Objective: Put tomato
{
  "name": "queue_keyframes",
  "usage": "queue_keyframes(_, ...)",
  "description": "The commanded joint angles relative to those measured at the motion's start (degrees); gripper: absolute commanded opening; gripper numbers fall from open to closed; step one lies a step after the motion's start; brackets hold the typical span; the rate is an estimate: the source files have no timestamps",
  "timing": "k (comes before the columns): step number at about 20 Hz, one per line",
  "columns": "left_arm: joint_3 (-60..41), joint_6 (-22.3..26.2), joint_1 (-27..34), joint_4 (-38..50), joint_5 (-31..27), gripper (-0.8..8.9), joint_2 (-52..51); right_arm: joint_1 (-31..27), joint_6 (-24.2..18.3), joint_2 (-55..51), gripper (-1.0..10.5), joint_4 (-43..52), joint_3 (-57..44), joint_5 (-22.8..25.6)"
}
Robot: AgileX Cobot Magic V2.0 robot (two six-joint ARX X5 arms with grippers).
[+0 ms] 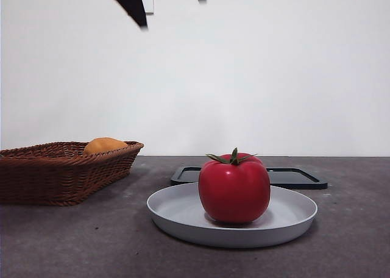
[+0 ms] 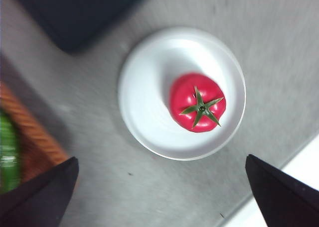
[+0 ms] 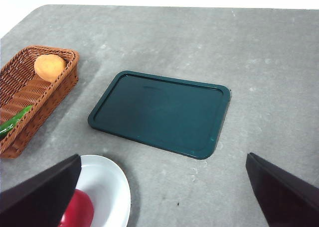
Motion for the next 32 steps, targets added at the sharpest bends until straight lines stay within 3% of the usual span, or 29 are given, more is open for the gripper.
queue_keyframes(1,-1.6,0.1,0.1,1.2,-2.8,7.2,-3.6,0.2,-0.4,0.3,6.1,0.5,1.2,-0.1)
queue_keyframes(4,-10.3,-0.4,0.4,7.7,-3.9,7.2,-12.1,0.2,-0.4,0.3,6.1,0.5,1.2,-0.1)
queue_keyframes(7,-22.3,-1.6,0.5,15.5,-9.5,7.2,-21.7,0.2,-0.4,0.3,6.1,0.5,1.2,-0.1)
queue_keyframes(15,-57.3,-7.4,3.0,41.3,-9.9,7.2,-46.7,0.2,-0.4,0.3,6.1,0.5,1.2,-0.1)
queue_keyframes(19,-60.5,-9.7,2.9,42.7,-9.6,7.2,-50.4,0.2,-0.4,0.3,6.1,0.5,1.2,-0.1)
queue_keyframes(23,-60.5,-9.7,2.9,44.4,-2.8,7.2,-51.1,0.2,-0.4,0.3,6.1,0.5,1.2,-0.1)
queue_keyframes(32,-60.5,-9.2,2.9,44.5,-2.6,7.2,-51.6,0.2,-0.4,0.3,6.1,0.5,1.2,-0.1)
